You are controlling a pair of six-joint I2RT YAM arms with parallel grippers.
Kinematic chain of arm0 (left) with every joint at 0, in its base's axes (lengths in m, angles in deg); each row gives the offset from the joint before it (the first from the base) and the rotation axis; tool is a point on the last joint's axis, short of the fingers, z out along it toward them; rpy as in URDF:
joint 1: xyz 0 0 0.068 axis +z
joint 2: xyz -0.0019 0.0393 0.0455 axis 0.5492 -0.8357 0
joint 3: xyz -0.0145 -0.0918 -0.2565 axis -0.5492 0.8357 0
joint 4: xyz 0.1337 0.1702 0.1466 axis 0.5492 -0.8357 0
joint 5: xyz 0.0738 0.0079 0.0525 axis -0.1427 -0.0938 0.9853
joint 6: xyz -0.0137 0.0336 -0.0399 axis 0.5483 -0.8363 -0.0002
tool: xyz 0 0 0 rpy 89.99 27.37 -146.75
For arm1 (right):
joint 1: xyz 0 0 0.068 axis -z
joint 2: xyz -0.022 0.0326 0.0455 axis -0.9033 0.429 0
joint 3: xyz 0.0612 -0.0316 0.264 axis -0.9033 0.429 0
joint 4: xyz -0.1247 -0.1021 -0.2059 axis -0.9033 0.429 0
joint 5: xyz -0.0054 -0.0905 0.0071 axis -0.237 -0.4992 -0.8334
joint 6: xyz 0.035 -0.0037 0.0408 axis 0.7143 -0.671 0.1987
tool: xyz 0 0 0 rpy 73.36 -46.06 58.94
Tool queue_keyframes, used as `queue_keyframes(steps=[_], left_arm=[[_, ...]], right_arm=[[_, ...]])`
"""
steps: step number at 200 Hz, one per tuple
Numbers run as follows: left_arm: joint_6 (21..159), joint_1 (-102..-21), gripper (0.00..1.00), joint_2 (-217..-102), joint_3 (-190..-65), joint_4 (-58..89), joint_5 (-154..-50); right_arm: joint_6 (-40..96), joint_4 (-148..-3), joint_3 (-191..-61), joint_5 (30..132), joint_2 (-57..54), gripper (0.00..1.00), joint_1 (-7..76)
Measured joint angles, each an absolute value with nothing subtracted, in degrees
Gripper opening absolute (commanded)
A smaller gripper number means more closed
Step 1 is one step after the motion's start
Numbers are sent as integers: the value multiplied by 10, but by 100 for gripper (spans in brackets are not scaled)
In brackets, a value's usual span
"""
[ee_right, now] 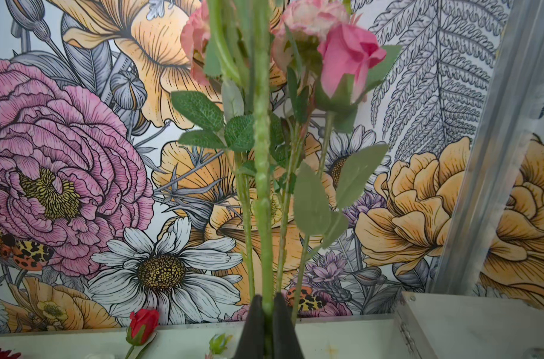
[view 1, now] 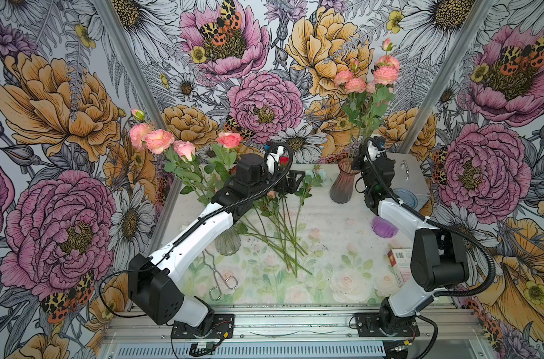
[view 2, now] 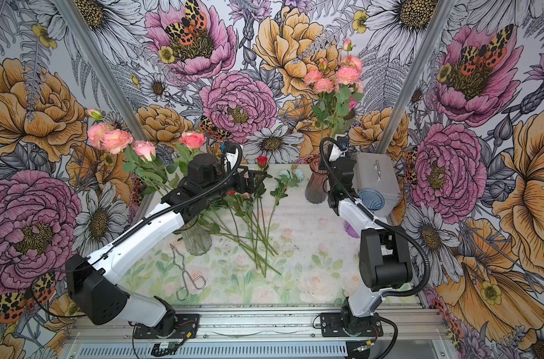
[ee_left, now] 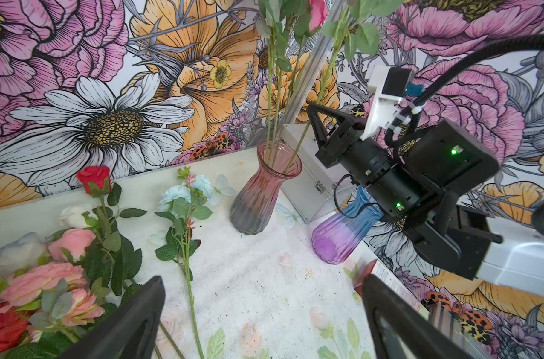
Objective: Place the pink flowers into the vase
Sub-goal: Place the flower in the vase.
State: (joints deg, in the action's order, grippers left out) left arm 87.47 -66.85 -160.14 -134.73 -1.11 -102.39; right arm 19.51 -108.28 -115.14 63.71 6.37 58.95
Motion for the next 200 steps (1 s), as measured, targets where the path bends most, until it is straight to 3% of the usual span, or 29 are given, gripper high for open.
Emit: queue_keyframes(steps=[91,107,200], left_arm=[[908,-665,99,-1610,-1349,-11,-997],[910,-665,99,-1619,-1349,-12,-1005],[910,-667,99,-1622,-1349,-16,-1014]], right_arm=[[226,-1082,-1139,637,100,0,589],[226,-1081,-1138,637,100,5,589],[228,-1071,-1138,637,100,8,589]])
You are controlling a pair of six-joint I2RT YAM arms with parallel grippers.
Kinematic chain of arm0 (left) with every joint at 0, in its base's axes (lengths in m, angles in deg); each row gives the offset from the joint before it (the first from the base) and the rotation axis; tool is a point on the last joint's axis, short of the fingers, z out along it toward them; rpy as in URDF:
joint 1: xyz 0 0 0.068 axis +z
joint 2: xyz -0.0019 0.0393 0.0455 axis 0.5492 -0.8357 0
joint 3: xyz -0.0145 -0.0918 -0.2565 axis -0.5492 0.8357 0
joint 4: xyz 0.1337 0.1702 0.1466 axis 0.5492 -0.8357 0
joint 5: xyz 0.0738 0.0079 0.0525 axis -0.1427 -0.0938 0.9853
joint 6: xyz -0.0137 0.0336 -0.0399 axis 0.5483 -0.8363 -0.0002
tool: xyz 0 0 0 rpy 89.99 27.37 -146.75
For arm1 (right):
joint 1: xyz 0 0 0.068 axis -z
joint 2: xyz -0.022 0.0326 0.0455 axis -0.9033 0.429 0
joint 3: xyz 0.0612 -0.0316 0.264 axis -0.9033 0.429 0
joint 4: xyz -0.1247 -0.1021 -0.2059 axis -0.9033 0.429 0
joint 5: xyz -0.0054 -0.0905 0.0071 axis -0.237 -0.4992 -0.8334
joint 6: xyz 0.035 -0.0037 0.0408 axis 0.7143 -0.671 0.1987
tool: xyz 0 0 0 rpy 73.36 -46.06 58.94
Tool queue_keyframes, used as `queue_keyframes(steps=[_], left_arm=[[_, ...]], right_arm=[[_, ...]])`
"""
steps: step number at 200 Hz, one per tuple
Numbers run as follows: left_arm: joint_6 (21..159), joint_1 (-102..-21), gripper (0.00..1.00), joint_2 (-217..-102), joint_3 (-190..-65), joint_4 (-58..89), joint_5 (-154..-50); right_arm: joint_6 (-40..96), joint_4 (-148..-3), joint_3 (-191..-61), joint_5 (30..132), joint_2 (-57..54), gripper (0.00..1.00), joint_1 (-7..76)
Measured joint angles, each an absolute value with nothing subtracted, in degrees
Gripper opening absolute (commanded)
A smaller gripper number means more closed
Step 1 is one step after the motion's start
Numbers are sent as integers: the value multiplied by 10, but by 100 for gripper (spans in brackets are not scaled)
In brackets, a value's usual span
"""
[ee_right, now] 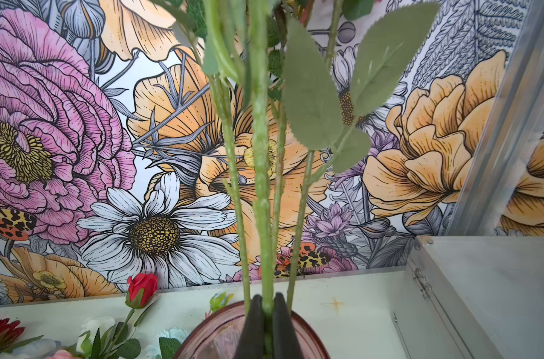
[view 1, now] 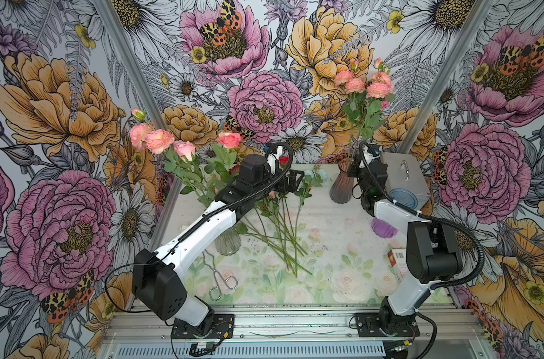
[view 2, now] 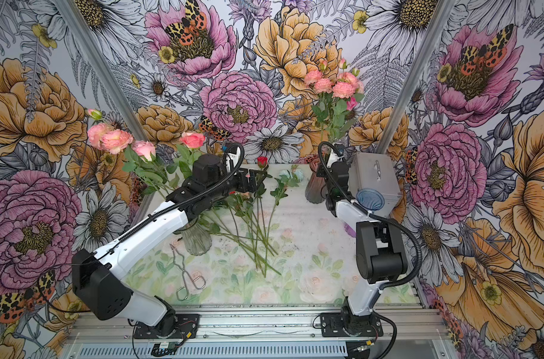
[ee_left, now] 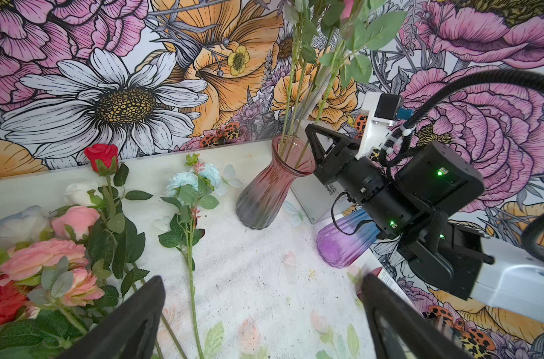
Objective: Place the pink flowers into the vase
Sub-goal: Place the flower in the vase.
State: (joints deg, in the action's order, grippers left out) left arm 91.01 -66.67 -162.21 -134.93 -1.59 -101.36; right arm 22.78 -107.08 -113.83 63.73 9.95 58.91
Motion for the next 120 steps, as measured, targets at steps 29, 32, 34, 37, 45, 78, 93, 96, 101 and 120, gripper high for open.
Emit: queue_keyframes(steps=[29,32,34,37,45,78,93,96,101,120], left_arm=[[910,-668,99,-1622,-1349,-16,-1014],[910,-669,99,-1622,-1349,-16,-1014],[910,-669,99,-1622,-1349,-16,-1014],[910,-670,99,-1622,-1349,-16,-1014],[910,-670,98,-1622,-1349,-16,-1014],[910,-672,99,-1622,-1349,-16,-1013],[910,-672,99,-1622,-1349,-16,-1014],[910,-672,99,-1622,-1349,-16,-1014],[910,-672,99,-1622,-1349,-16,-1014],[910,-672,99,-1622,-1349,-16,-1014]], right_arm=[[230,-1070,-1138,638,100,11,589],[230,-1069,-1138,638,100,12,589],[230,-1069,-1138,638,100,12,589],[231,-1068,-1138,638,100,12,589],[231,-1064,-1138,638,100,13,589],[234,-1051,-1138,638,104,18,589],[234,-1049,-1138,638,104,22,589],[234,-1049,-1138,638,104,22,589],[234,-1049,-1138,638,104,24,589],[234,-1047,-1138,640,104,27,589]])
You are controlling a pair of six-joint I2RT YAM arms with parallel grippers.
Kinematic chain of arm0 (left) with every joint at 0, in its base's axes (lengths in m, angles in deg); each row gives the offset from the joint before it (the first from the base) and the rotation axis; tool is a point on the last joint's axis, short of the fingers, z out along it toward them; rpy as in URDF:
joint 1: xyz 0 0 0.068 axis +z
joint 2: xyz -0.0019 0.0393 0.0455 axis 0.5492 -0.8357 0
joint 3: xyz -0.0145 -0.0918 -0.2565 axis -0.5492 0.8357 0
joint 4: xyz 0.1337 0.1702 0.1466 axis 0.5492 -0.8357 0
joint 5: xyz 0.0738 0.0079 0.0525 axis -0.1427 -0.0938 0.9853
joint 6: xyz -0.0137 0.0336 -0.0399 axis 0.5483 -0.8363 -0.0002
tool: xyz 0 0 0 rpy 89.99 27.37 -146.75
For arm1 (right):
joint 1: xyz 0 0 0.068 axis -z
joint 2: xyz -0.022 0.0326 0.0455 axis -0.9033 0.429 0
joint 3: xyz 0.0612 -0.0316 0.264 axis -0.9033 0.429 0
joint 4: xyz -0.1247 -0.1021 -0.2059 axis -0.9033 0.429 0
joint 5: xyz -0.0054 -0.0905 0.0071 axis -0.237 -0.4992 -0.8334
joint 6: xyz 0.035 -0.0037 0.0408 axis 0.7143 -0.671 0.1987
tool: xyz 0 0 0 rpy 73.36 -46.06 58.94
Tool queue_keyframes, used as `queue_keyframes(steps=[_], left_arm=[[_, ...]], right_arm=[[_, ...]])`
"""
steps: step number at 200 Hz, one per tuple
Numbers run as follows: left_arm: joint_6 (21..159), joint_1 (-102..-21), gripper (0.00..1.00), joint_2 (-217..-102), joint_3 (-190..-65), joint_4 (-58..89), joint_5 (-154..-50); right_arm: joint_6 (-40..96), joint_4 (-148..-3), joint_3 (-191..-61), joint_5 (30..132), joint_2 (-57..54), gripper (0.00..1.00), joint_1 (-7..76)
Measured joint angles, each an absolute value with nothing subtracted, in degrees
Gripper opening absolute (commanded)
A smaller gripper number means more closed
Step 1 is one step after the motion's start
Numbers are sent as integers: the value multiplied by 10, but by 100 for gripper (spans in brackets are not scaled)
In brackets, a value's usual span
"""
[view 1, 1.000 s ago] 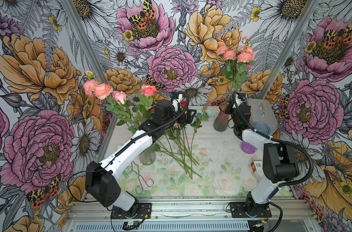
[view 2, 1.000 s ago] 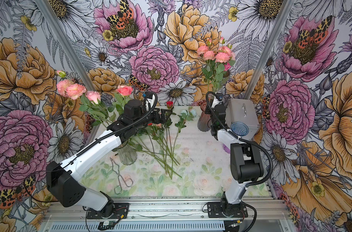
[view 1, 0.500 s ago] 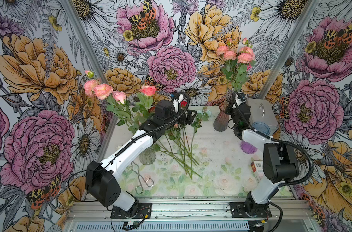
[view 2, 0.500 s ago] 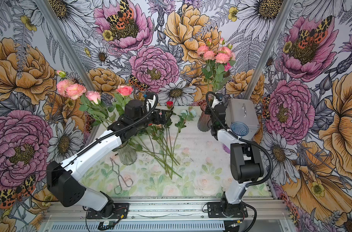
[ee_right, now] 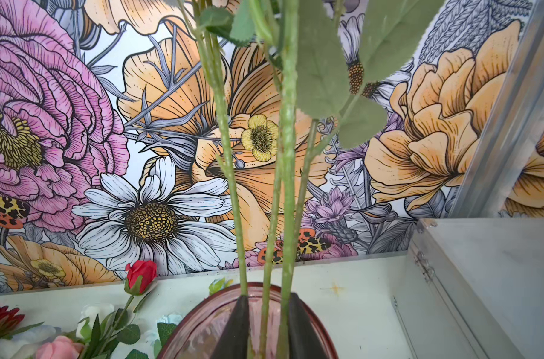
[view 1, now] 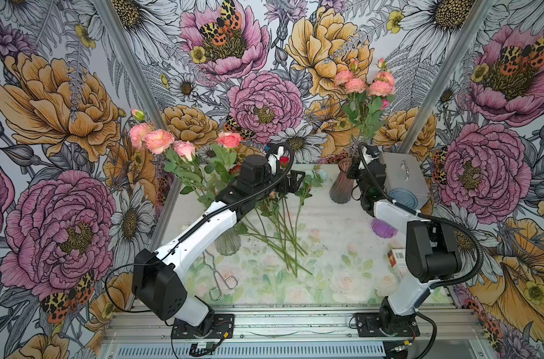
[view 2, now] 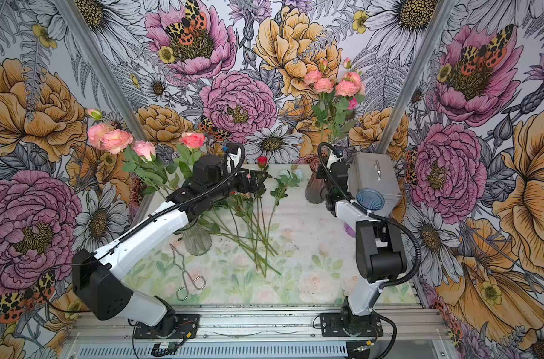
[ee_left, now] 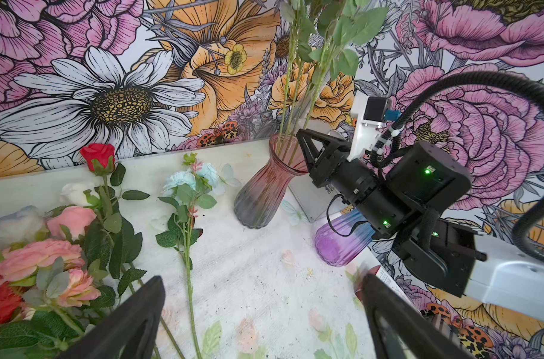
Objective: Place the pink flowers into the vase
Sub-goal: Place the flower in the vase.
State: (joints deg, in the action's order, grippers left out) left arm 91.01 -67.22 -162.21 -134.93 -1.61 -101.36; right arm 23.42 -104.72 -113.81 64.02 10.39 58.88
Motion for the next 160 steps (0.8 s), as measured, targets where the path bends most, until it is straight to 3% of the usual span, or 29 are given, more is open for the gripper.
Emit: queue_keyframes(steps=[32,60,106,160], left_arm=[[910,-673,99,-1622,-1349,-16,-1013],[910,-674,98,-1621,-1349,-17,-1013],[910,-674,99,-1605,-1349,-36,-1003],[924,-664,98,-1599,-1350,-99,-989]], right_arm=[[236,-1034,-1138,642,96,39,588],[234,-1023,-1138,644,72,58,586],[235,-1012,-1138,646,29,99,582],[232,-984,-1124,646,-27,99,575]])
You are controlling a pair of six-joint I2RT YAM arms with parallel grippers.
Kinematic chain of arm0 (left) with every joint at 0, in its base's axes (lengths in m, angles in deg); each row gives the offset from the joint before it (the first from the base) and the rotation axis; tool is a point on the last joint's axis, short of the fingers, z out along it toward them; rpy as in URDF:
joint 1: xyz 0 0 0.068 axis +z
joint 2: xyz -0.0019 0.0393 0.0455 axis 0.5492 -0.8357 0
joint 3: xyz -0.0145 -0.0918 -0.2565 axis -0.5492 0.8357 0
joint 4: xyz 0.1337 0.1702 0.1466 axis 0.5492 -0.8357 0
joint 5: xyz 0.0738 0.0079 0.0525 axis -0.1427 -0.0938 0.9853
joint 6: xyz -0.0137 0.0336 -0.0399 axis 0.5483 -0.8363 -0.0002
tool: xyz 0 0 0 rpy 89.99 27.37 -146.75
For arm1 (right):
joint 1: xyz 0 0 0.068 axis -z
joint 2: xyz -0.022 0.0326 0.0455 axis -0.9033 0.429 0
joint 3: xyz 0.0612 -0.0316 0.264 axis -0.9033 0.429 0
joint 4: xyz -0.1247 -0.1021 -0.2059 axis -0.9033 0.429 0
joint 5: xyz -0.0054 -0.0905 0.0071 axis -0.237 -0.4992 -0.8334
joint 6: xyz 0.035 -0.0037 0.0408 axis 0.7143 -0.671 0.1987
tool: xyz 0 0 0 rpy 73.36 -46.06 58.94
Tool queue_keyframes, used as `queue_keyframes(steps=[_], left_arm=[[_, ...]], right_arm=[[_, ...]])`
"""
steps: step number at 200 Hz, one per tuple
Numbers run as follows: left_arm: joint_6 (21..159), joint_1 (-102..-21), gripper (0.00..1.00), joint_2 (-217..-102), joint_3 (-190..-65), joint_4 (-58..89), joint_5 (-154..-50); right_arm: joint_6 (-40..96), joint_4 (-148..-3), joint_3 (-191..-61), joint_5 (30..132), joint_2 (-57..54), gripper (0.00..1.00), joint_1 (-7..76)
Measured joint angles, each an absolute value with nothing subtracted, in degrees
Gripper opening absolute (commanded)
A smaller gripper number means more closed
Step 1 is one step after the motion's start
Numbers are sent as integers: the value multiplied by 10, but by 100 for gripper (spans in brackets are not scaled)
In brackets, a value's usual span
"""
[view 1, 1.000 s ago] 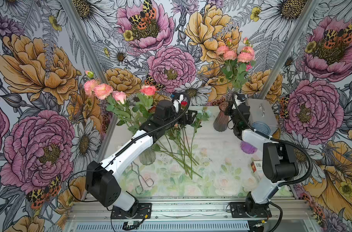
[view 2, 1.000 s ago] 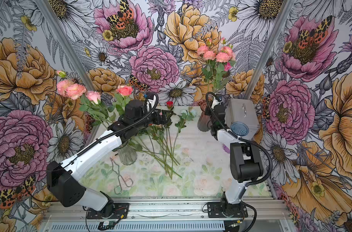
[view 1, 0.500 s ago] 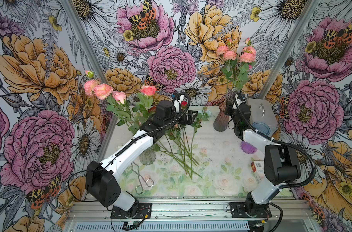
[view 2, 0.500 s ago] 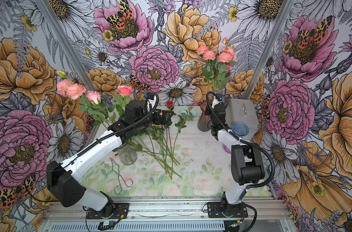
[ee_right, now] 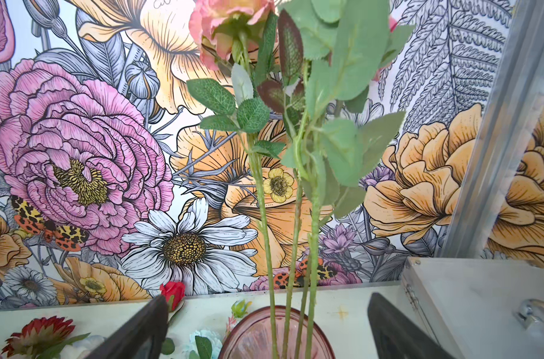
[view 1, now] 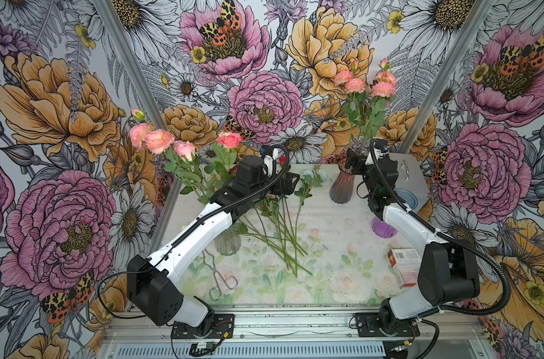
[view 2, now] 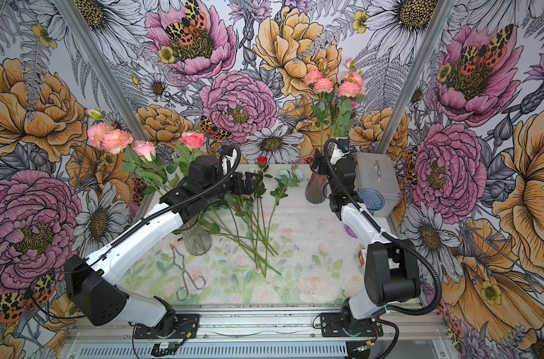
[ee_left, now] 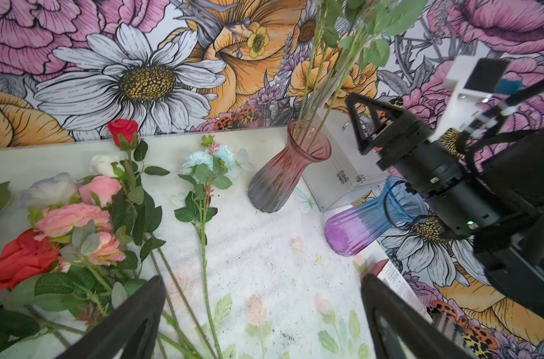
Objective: Place the pink flowers into the vase
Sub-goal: Place the flower in the vase, then pick up the flower at the center of the board.
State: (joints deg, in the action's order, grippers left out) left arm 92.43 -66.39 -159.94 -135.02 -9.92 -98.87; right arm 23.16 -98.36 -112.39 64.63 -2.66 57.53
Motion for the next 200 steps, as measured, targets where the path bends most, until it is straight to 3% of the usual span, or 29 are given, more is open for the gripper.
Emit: queue_keyframes(steps=[100,159,200], left_arm=[[1071,-701,91,-1664,-1351,-215,-936],[1197,-702,87,-1745,-1333,-253,-877],[1221,-675,82,-1778,-1332,-262,-874]], right_arm=[[234,-914,-1036,662,-220,99,565],[241,-866,-999,682,-263,99,565],[256,-843,-1001,768,-276,99,558]])
